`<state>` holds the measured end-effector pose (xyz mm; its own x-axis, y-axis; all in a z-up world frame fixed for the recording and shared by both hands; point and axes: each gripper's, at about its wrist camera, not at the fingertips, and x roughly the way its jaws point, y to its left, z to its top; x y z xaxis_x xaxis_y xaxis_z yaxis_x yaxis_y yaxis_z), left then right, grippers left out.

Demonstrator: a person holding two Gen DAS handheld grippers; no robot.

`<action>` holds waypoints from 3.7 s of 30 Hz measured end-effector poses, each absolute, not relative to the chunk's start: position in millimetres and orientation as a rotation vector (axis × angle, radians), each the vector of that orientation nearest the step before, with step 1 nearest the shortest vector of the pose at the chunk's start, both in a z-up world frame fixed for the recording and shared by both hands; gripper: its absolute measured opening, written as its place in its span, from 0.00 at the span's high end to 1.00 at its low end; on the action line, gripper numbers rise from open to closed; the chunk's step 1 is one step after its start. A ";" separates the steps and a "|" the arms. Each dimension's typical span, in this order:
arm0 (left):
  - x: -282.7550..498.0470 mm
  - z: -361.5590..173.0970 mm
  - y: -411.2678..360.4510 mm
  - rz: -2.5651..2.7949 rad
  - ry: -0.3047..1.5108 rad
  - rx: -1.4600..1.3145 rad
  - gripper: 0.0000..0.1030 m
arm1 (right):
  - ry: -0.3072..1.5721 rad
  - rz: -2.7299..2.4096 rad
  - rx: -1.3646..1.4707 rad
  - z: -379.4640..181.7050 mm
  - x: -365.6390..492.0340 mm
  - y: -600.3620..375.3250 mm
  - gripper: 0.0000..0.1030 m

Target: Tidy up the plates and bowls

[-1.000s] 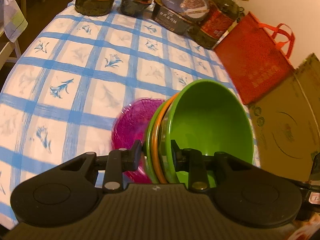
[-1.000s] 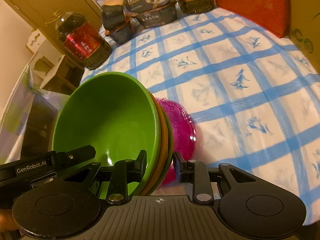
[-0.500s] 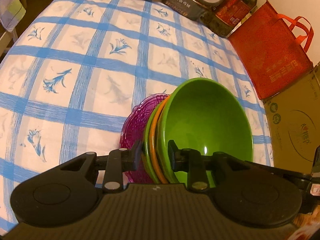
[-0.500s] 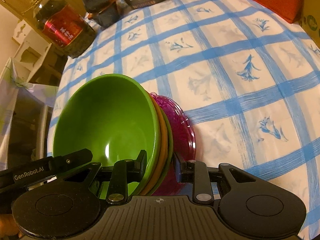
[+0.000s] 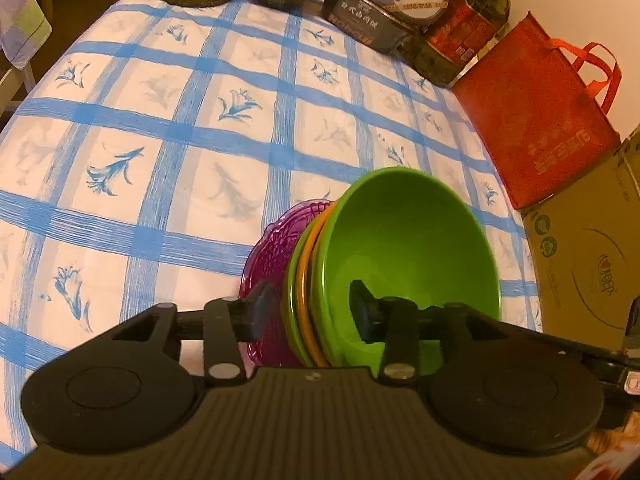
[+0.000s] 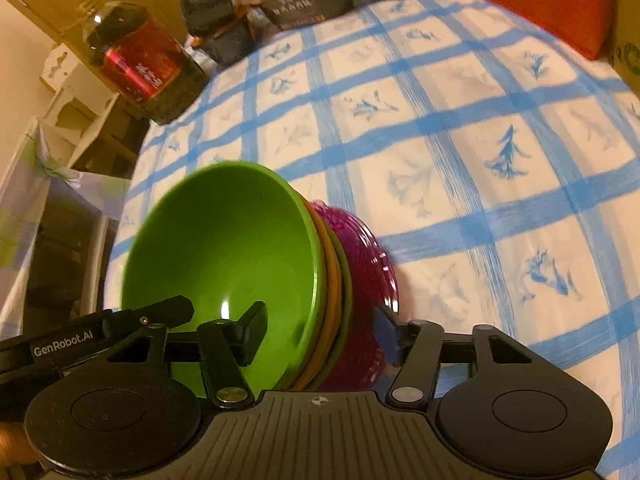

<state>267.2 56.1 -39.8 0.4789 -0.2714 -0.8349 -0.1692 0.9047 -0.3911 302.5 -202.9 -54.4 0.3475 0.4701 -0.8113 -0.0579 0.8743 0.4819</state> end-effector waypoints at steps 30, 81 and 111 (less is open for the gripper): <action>128.7 2.1 56.9 0.040 0.872 -0.371 0.22 | 0.971 0.371 0.418 -3.5 177.4 -226.4 0.31; 0.3 -41.4 30.5 0.054 0.852 -0.182 0.12 | 0.864 0.312 0.107 -39.4 41.1 -207.1 0.27; 0.1 -40.3 26.0 0.056 0.830 -0.151 0.12 | 0.840 0.323 0.074 -36.0 38.9 -202.6 0.27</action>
<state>0.1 26.0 -40.3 0.6744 -0.0096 -0.7383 -0.1084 0.9878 -0.1119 38.9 -202.6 -36.0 0.6215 0.3099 -0.7195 -0.2519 0.9487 0.1911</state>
